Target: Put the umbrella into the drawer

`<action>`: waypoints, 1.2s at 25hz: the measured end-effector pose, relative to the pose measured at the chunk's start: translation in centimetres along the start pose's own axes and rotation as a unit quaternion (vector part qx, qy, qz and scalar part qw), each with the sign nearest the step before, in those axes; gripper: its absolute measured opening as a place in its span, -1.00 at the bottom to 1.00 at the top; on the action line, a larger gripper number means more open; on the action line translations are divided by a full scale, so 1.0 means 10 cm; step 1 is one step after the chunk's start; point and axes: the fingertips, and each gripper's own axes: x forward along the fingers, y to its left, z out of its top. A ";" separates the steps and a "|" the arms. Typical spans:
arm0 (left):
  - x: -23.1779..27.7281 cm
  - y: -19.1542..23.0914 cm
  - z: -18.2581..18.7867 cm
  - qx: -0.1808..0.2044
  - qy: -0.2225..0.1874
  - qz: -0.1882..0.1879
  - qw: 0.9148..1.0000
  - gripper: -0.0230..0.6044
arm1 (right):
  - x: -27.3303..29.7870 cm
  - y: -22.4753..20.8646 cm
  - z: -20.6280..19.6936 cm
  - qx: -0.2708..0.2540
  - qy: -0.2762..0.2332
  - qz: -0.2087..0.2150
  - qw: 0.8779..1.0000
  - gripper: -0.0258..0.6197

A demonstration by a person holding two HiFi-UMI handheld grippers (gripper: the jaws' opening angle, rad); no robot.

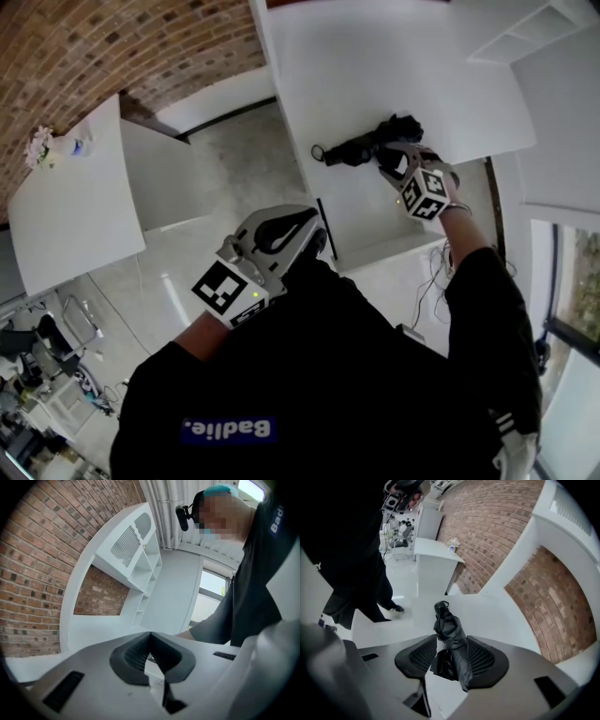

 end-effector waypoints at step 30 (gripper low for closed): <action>-0.28 0.20 -0.17 -0.014 0.032 0.085 0.996 -0.92 | 1.03 0.01 -0.35 -0.163 0.137 0.219 0.952 0.03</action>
